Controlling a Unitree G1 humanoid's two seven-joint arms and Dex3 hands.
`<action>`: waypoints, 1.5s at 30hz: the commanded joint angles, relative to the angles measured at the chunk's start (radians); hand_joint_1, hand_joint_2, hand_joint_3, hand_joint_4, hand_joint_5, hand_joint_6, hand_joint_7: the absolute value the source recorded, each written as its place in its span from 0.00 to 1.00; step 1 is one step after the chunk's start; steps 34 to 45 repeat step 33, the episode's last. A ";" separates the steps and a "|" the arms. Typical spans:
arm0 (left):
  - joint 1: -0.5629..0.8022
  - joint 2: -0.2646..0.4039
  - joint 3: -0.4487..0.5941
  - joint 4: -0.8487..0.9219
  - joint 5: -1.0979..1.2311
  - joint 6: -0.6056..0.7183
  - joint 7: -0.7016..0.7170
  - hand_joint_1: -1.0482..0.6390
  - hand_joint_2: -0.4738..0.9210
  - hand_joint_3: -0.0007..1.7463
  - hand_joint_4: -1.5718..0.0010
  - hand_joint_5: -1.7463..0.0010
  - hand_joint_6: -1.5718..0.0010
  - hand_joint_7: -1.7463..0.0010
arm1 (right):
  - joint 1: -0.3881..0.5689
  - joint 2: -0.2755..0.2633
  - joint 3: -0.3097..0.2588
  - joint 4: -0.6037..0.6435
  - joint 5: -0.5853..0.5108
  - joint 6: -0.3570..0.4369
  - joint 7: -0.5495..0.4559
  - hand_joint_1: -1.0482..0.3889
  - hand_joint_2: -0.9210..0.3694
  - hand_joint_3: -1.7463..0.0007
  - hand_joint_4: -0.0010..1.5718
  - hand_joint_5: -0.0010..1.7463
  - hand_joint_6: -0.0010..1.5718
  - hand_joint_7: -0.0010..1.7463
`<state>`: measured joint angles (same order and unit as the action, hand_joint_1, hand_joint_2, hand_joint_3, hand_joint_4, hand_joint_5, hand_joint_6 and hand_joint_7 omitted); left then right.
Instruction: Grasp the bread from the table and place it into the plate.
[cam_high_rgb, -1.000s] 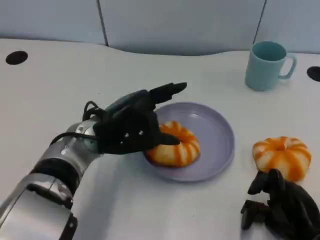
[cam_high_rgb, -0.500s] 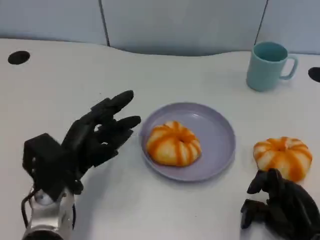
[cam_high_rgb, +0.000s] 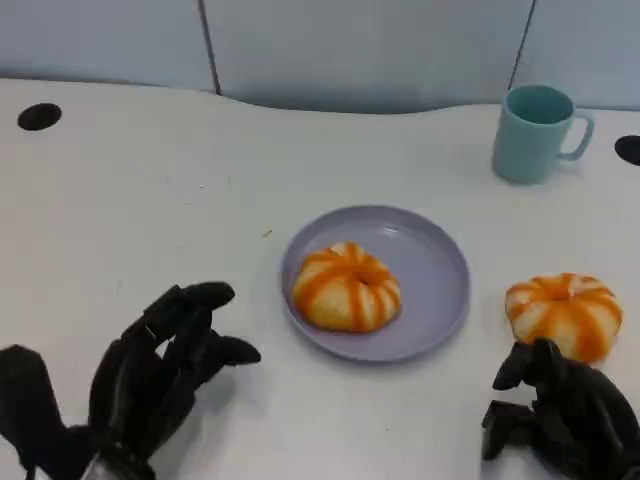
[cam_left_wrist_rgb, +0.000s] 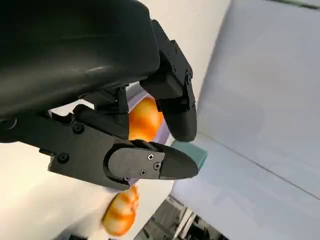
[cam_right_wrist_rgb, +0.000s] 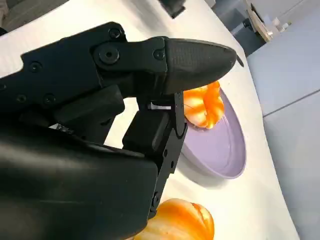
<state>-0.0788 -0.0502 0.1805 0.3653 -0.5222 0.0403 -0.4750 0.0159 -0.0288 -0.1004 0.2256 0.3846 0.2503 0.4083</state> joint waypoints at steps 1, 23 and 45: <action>0.064 -0.003 -0.004 -0.102 0.007 0.067 0.055 0.26 1.00 0.22 0.58 0.00 0.70 0.06 | 0.019 -0.016 -0.003 0.001 -0.008 0.008 0.000 0.40 0.00 0.73 0.82 0.68 0.74 0.62; 0.023 -0.040 -0.006 -0.013 0.087 -0.002 0.113 0.31 1.00 0.19 0.53 0.00 0.69 0.00 | -0.033 -0.044 -0.046 0.105 -0.006 -0.028 0.032 0.41 0.00 0.71 0.83 0.68 0.72 0.66; -0.015 -0.036 0.006 0.058 0.099 -0.080 0.095 0.29 1.00 0.18 0.50 0.00 0.65 0.00 | -0.049 -0.043 -0.057 0.105 0.007 0.012 0.026 0.42 0.00 0.71 0.86 0.66 0.76 0.63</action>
